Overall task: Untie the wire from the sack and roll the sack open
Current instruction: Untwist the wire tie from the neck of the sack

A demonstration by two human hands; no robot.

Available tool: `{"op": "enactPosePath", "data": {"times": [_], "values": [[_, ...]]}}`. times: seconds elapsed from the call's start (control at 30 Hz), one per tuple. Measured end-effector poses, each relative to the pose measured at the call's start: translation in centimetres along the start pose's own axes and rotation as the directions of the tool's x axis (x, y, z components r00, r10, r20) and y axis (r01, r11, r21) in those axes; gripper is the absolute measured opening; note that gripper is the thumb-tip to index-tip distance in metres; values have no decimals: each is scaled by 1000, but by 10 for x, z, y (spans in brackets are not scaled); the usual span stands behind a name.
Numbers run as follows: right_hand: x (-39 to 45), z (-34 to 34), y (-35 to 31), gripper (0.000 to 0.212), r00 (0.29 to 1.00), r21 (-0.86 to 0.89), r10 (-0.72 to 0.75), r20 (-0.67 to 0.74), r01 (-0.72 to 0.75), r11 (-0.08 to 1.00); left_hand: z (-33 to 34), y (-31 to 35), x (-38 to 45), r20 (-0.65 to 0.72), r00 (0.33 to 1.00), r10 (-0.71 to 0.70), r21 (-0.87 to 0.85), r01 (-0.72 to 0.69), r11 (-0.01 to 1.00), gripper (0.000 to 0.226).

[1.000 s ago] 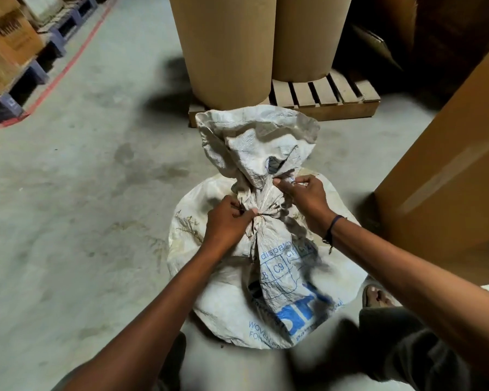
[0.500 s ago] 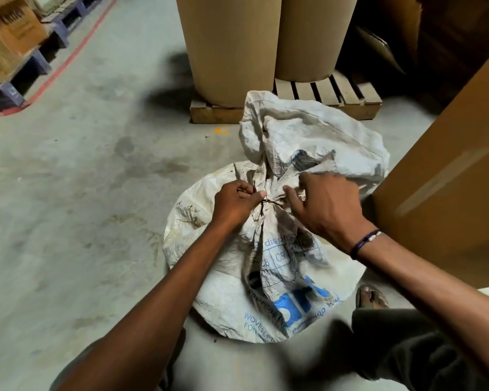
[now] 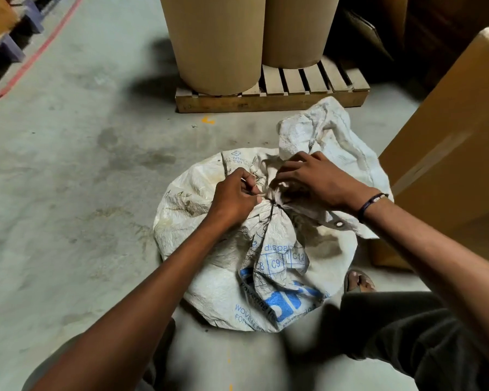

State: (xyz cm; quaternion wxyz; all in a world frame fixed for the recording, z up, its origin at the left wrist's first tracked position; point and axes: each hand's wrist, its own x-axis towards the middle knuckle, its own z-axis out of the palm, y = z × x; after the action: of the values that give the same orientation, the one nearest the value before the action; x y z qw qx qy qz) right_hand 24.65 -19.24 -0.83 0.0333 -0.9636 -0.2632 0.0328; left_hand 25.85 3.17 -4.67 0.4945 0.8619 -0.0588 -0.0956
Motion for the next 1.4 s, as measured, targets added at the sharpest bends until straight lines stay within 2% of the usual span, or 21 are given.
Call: {"op": "enactPosePath", "data": {"times": [0.1,0.17,0.3,0.37,0.47,0.63,0.8,0.97,1.13,1.23,1.4], "values": [[-2,-1,5,39,999,-54,5,-35,-7,999,1,4,-4,39,996,83,48,-85,995,29],[-3,4,9,44,1000,-62,4,-13,-4,998,1,6,-7,57,989,137,92,-142,986,24],[-6,9,15,51,999,73,48,8,-48,996,4,17,-18,23,968,249,183,-249,951,9],[-7,9,17,56,998,134,59,-14,-56,989,8,17,-24,46,965,260,251,-263,932,12],[-5,9,14,49,998,181,56,-25,-50,982,14,14,-30,129,974,187,338,-221,915,19],[-3,7,11,38,998,232,51,-32,-42,972,6,17,-23,134,991,1,359,-50,932,10],[-1,5,13,47,996,275,23,-81,0,961,0,7,-12,181,980,-82,159,53,986,15],[1,8,12,31,993,322,-23,-114,59,945,1,9,-11,229,956,-182,12,184,983,21],[0,9,9,27,992,281,-41,-123,75,957,-2,15,-4,266,932,-247,157,211,965,26],[2,12,8,15,988,260,-69,-135,102,960,-6,17,-3,298,917,-265,218,205,954,19],[2,15,8,17,985,237,-53,-163,92,967,-2,19,-9,281,933,-226,266,150,952,18]]}}
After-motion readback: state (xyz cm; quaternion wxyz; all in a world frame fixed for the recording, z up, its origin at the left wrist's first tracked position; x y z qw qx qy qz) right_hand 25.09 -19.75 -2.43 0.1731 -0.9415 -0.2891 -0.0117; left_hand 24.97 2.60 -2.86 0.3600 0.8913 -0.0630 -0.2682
